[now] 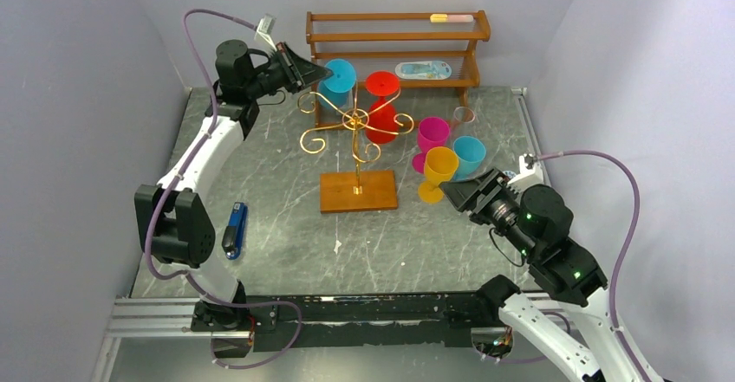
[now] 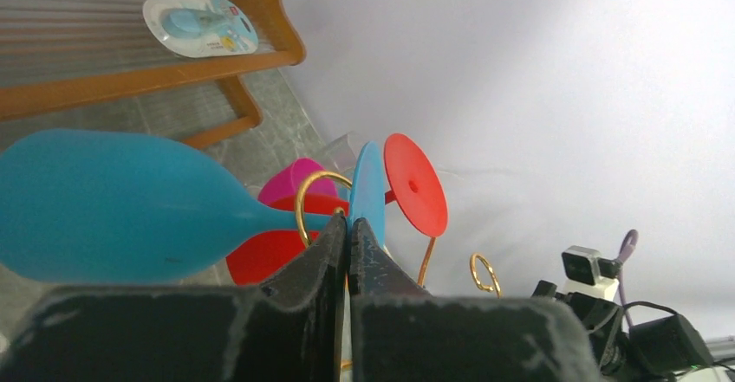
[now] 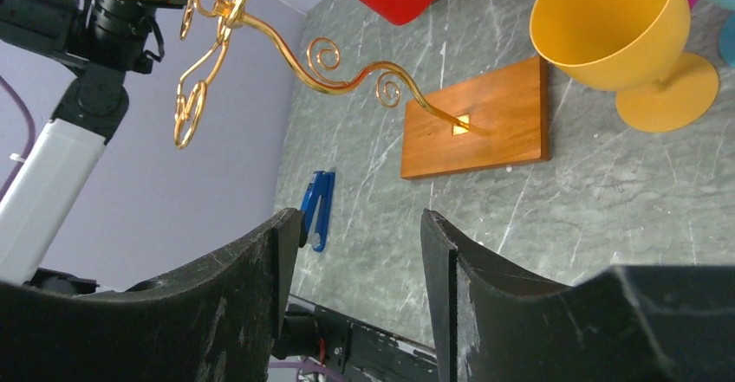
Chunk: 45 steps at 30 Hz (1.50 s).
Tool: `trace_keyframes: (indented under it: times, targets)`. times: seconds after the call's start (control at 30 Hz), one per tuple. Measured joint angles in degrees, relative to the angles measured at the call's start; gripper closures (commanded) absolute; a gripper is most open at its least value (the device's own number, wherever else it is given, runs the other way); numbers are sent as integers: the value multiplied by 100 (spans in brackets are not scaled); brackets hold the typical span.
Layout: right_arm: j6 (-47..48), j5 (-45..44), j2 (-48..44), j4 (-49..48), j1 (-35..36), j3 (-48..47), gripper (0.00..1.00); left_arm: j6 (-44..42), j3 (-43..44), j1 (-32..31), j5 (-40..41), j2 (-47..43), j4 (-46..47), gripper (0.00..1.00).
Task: Take the wine glass off the wine glass rack
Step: Pick up the wine glass from the wine rack.
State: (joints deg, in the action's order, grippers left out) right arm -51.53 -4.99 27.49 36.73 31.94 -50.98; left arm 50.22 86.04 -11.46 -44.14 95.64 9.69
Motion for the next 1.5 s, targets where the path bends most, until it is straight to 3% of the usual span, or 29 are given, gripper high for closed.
trace_keyframes:
  times: [0.5, 0.7, 0.97, 1.5]
  targets:
    - [-188, -208, -247, 269, 0, 0, 42, 2085, -769, 2, -72, -7, 2146, 95]
    - [-232, -297, -267, 378, 0, 0, 42, 2124, -765, 2, 46, -7, 2031, 95]
    - [-269, -365, -304, 413, 0, 0, 43, 1515, -490, 0, 365, -9, 1099, 95]
    - [-387, -614, -426, 492, 0, 17, 43, 1405, -262, -42, 249, 26, 962, 95]
